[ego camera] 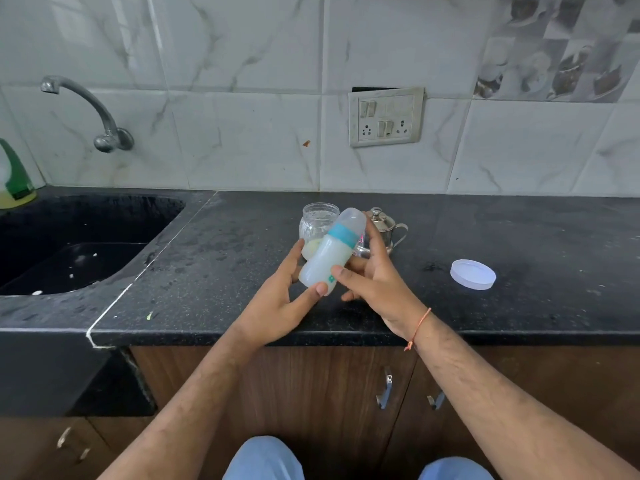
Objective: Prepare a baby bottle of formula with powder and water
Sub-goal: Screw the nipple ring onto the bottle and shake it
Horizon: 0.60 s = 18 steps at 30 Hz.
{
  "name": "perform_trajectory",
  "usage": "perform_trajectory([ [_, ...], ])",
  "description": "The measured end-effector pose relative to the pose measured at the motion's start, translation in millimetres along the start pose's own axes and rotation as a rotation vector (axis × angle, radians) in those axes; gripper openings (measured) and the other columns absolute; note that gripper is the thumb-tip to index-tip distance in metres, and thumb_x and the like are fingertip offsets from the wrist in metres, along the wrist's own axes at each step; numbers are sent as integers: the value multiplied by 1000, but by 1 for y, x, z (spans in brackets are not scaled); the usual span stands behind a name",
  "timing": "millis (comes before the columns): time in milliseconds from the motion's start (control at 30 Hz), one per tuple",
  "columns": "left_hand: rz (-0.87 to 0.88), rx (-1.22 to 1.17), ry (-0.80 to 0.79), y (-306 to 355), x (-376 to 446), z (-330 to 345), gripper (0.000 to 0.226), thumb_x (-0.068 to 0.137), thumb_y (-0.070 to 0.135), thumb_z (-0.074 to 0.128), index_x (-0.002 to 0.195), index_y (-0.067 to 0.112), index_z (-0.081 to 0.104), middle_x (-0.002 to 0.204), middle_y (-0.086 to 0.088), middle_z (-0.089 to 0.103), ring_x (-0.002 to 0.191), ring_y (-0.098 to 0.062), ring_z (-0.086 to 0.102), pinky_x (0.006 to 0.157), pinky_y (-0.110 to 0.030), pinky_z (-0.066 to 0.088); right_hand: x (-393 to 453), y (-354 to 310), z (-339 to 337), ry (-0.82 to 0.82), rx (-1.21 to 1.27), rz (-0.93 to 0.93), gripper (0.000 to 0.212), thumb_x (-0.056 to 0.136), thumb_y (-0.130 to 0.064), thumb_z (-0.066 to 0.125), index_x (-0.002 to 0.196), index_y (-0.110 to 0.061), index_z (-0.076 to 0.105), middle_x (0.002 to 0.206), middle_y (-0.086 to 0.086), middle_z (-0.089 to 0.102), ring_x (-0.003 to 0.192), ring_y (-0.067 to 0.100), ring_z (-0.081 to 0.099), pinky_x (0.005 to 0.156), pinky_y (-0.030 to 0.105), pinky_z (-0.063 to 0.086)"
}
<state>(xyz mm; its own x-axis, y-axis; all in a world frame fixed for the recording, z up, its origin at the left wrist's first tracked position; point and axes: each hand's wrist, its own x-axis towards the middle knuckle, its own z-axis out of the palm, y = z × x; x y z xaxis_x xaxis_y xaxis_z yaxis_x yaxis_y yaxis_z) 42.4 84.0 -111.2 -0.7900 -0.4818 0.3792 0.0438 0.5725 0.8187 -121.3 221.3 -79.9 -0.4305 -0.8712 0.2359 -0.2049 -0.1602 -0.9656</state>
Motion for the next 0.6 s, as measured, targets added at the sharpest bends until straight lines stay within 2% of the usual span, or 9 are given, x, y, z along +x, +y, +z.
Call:
perform_trajectory([
  [67,0,32,-63,3,0,0,95,94,64,62,165,42,4,147,22,65,140,3,58,132,-53,31,-2,0,4,13,3,-20,104,98,-12,75,162,-55,5,125,-4,77,119,22,72,95,51,61],
  [133,1,51,-105,0,2,-1,100,95,66,60,169,37,-1,141,33,66,143,4,55,135,-60,21,-2,-3,2,25,24,-56,110,95,-6,77,163,-55,5,132,3,73,120,23,73,99,51,60],
  [233,3,-14,-98,-4,5,-1,108,95,69,58,174,27,-2,144,38,63,150,3,48,136,-62,14,3,-12,-11,187,230,-99,107,93,-4,78,159,-61,14,142,14,64,123,33,70,87,54,63],
  [300,12,-62,-73,-3,6,0,102,95,78,56,172,36,3,149,31,63,154,1,44,135,-63,14,6,-14,-21,299,407,-84,92,94,-9,78,153,-60,28,148,14,58,125,41,68,79,57,63],
  [400,17,-69,-19,-2,4,0,84,98,73,54,165,48,10,149,31,63,153,4,44,134,-64,18,5,-22,-24,200,247,-83,89,92,-3,78,151,-52,34,143,13,60,122,40,69,78,60,64],
  [433,14,-72,-12,-3,5,0,84,98,71,53,167,46,12,149,31,63,152,7,44,135,-63,18,5,-25,-26,217,231,-115,90,91,0,78,152,-50,35,140,11,62,121,38,70,77,59,64],
  [500,12,-65,-13,-3,6,1,90,99,70,51,173,32,16,148,34,61,151,12,41,135,-60,18,10,-29,-35,392,394,-145,88,93,2,75,153,-45,31,131,8,68,118,37,71,76,59,65],
  [533,14,-52,-10,-3,6,2,93,99,70,50,174,26,18,147,37,60,150,16,39,136,-59,18,11,-30,-39,423,411,-141,87,93,2,75,152,-44,30,129,9,69,120,39,70,77,61,64],
  [600,28,-13,-5,-2,5,3,92,99,69,49,173,20,27,144,47,56,146,24,36,136,-58,18,11,-33,-38,292,224,-113,90,89,2,80,150,-44,33,136,16,65,122,46,67,77,68,62],
])
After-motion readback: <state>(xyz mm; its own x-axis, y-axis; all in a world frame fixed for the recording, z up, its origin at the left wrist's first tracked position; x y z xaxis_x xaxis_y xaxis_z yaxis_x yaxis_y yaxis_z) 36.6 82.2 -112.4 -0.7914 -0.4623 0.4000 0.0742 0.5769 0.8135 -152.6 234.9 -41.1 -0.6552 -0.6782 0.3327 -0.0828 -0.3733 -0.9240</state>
